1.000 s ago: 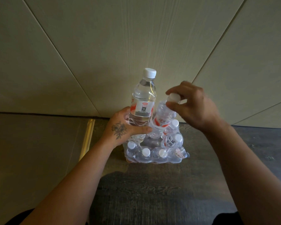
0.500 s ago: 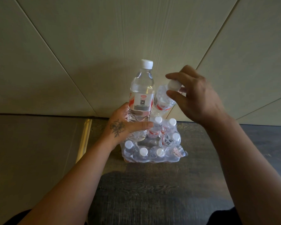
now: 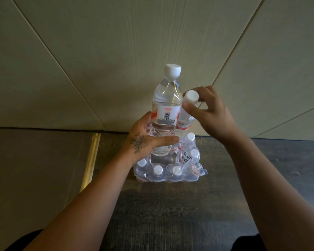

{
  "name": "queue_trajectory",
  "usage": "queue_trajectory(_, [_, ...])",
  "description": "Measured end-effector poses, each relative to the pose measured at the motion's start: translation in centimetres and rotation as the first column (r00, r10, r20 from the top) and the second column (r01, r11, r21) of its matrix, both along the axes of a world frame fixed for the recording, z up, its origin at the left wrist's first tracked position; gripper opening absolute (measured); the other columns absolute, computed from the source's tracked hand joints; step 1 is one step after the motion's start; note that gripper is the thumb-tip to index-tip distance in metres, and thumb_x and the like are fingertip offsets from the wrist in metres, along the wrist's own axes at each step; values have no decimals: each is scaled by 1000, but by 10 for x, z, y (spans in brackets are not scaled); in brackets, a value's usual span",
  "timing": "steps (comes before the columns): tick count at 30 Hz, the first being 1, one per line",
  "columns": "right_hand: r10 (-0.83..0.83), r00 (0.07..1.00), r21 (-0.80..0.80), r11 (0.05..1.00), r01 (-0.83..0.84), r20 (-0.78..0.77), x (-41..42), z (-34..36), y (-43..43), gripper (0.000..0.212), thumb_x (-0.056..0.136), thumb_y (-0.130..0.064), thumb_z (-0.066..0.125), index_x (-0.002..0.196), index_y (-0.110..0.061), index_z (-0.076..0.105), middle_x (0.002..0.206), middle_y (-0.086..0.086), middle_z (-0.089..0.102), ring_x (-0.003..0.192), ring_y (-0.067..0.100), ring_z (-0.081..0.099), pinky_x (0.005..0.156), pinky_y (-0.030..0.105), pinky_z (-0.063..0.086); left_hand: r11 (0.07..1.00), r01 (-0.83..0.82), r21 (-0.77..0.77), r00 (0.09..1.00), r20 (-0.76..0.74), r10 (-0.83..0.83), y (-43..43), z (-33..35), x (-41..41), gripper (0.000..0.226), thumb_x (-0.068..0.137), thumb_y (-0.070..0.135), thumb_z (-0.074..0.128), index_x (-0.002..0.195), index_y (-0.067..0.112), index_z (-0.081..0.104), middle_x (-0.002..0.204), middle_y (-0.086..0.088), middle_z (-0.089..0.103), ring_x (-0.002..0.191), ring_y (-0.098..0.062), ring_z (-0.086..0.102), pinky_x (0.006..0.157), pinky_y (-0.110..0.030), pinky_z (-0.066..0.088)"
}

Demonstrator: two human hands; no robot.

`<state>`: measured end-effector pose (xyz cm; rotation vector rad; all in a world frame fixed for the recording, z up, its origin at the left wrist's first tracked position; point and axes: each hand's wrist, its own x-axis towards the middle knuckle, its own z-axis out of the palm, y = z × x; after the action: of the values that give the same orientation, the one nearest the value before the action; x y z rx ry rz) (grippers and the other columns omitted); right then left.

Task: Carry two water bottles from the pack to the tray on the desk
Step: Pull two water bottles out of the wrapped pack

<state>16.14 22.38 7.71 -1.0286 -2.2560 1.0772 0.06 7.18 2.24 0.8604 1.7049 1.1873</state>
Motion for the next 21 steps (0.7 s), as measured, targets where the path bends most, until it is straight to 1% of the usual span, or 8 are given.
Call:
queue_trajectory(4, [93, 980, -289, 947, -141, -174, 2, -12, 3, 31, 90, -26, 71, 117, -15, 60, 112, 6, 67, 105, 25, 66, 96, 46, 55, 1000, -2, 8, 1000, -17, 3, -1, -2, 2, 87, 62, 34, 104, 140, 31, 66, 135, 12, 78, 126, -1, 69, 101, -23, 51])
queue_trajectory(6, [104, 975, -364, 916, -171, -194, 4, -19, 4, 47, 82, -11, 73, 125, -12, 54, 111, 6, 66, 103, 19, 64, 90, 40, 55, 1000, -6, -1, 999, -35, 6, -1, -1, 3, 83, 66, 28, 105, 140, 30, 66, 134, 11, 78, 126, -4, 70, 100, -23, 51])
queue_trajectory(9, [67, 992, -424, 899, -107, -107, 7, -40, 3, 77, 75, 10, 77, 143, -6, 45, 130, 26, 66, 118, 36, 68, 101, 51, 57, 1000, -3, -8, 999, -46, 2, -2, 0, 3, 82, 69, 25, 105, 140, 30, 65, 136, 9, 78, 129, -11, 71, 108, -33, 54])
queue_trajectory(11, [51, 997, -428, 901, -68, -50, 7, -57, -4, 84, 77, 20, 78, 150, -4, 42, 135, 27, 66, 119, 30, 71, 105, 48, 60, 1000, -1, -10, 999, -41, 0, -2, 2, 4, 82, 69, 25, 105, 140, 32, 64, 137, 11, 77, 131, -10, 70, 112, -35, 53])
queue_trajectory(14, [72, 997, -368, 928, -63, 9, 2, -78, -14, 62, 77, -5, 88, 134, -6, 62, 117, -4, 80, 99, -5, 76, 90, 21, 63, 1000, -1, -21, 998, -56, -1, -4, 2, 5, 85, 68, 29, 106, 142, 31, 64, 138, 10, 77, 131, -12, 70, 115, -41, 54])
queue_trajectory(17, [53, 995, -298, 954, -24, 88, -9, -76, -24, 42, 71, -48, 79, 109, -33, 72, 93, -39, 76, 91, -19, 71, 72, -2, 51, 1000, 0, -23, 999, -44, -1, -5, 1, 5, 87, 64, 38, 105, 140, 34, 64, 139, 11, 75, 133, -13, 68, 117, -45, 53])
queue_trajectory(19, [-7, 990, -256, 966, 44, 143, -12, -76, -25, 40, 67, -61, 71, 103, -44, 69, 89, -44, 72, 86, -24, 67, 61, -3, 48, 1000, -8, -13, 999, -41, 8, -5, 2, 5, 89, 60, 45, 104, 139, 36, 63, 140, 12, 75, 134, -13, 67, 118, -46, 52])
queue_trajectory(21, [-56, 982, -237, 966, 99, 181, -12, -80, -25, 59, 64, -68, 67, 116, -38, 69, 98, -29, 77, 89, -11, 72, 66, 6, 50, 1000, -26, -6, 999, -38, 25, -5, 2, 5, 87, 54, 52, 102, 132, 43, 64, 138, 13, 76, 133, -11, 68, 118, -46, 52])
